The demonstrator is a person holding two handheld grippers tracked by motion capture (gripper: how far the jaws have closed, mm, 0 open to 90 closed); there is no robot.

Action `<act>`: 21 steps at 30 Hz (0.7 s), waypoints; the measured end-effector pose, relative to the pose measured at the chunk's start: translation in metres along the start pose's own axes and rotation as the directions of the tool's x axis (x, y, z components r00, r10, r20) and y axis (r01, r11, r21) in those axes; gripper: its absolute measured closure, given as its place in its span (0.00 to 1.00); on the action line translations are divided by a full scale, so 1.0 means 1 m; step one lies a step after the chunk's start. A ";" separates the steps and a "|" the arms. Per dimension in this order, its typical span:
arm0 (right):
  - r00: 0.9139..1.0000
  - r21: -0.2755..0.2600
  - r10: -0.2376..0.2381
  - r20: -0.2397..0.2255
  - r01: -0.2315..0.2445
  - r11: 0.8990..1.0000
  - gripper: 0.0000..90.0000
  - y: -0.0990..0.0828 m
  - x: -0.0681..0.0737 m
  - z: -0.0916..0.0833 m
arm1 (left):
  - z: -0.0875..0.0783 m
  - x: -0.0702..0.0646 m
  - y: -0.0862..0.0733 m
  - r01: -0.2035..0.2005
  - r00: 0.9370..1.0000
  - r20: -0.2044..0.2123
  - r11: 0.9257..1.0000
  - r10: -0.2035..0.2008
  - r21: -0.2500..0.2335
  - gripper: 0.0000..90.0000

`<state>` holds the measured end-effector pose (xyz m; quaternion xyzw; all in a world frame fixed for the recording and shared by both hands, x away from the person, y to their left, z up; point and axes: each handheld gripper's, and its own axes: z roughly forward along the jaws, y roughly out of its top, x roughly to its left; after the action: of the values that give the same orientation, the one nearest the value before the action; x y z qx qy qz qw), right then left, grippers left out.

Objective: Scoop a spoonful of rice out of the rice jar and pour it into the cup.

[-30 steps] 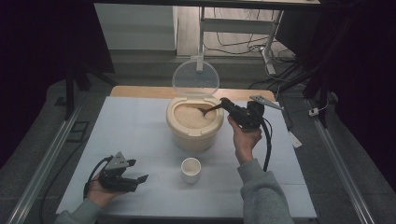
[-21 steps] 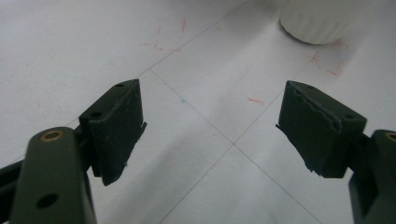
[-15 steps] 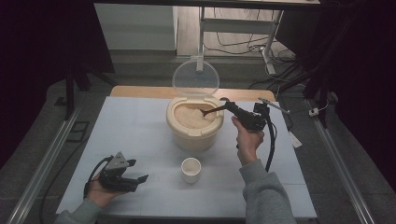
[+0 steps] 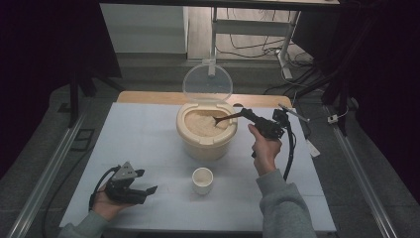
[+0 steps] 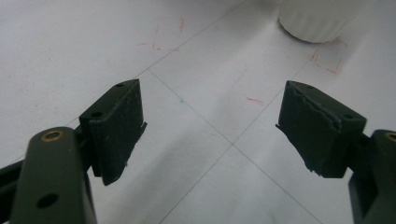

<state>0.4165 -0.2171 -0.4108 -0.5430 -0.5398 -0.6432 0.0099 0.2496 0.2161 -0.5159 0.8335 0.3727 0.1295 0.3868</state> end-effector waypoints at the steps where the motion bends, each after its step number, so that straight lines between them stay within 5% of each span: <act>1: 1.000 0.004 0.012 -0.006 -0.012 1.000 0.92 0.000 -0.001 -0.001 | 0.000 0.000 0.000 0.000 1.000 0.000 1.000 0.000 0.000 0.25; 21: 0.987 0.002 0.153 -0.049 -0.153 0.988 0.92 0.004 -0.016 -0.011 | 0.000 0.000 0.000 -0.009 1.000 -0.002 1.000 0.009 0.006 0.25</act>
<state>0.4179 -0.2353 -0.4175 -0.5669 -0.4957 -0.6540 0.0717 0.2497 0.2157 -0.5162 0.8362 0.3697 0.1310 0.3833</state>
